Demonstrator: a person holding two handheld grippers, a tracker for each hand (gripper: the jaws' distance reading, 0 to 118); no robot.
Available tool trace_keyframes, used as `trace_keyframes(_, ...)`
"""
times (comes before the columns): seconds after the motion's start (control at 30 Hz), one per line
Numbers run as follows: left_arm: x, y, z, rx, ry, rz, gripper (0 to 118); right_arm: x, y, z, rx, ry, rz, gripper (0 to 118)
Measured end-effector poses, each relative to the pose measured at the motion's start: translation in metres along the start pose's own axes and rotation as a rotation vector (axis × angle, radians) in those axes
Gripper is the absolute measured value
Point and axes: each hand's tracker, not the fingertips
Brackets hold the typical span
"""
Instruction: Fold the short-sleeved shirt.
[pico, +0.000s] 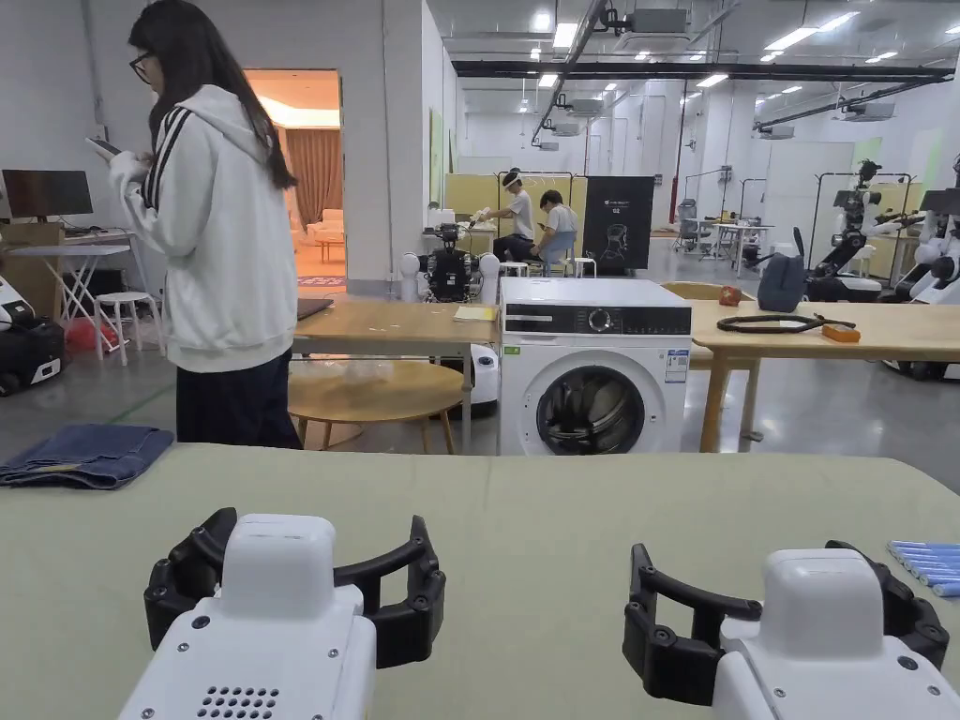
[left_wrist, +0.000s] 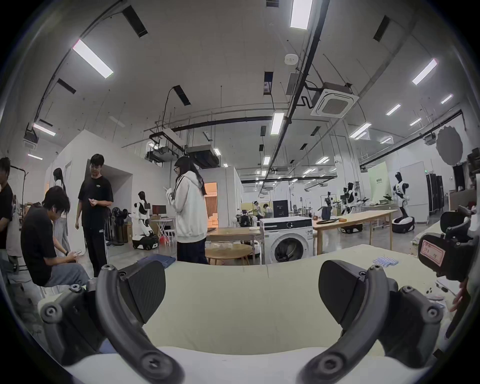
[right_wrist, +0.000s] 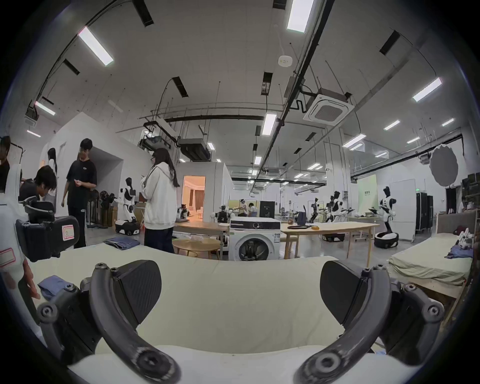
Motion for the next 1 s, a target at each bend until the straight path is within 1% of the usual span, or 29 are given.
trace_keyframes(0.2,-0.001,0.002,-0.001,-0.004,0.002,0.020,116,-0.001,0.002,0.001,0.015,-0.001,0.024,118)
trace_keyframes(0.37,-0.001,0.002,0.002,0.005,0.004,0.024,116,-0.001,0.004,0.003,0.010,-0.006,-0.001,118)
trace_keyframes(0.53,0.001,0.002,0.001,-0.006,0.001,0.016,116,-0.006,0.006,0.001,-0.026,-0.069,0.007,118)
trace_keyframes(0.63,0.001,0.004,-0.002,-0.030,-0.002,0.021,116,-0.013,0.007,0.000,-0.103,-0.153,0.070,118)
trace_keyframes(0.7,0.001,0.005,-0.001,-0.029,-0.014,0.028,116,-0.011,0.007,0.002,-0.100,-0.119,0.048,118)
trace_keyframes(0.77,0.002,0.006,0.000,-0.027,-0.016,0.024,116,-0.005,0.006,0.005,-0.100,-0.039,-0.024,118)
trace_keyframes(0.8,0.002,0.006,0.000,-0.025,-0.017,0.020,116,-0.004,0.006,0.006,-0.104,-0.027,-0.045,118)
trace_keyframes(0.9,0.003,0.007,0.001,-0.022,-0.022,0.005,116,-0.007,0.010,0.005,-0.138,-0.110,-0.040,118)
trace_keyframes(1.0,0.003,0.007,0.001,-0.022,-0.028,0.003,116,-0.008,0.016,0.007,-0.155,-0.121,-0.014,118)
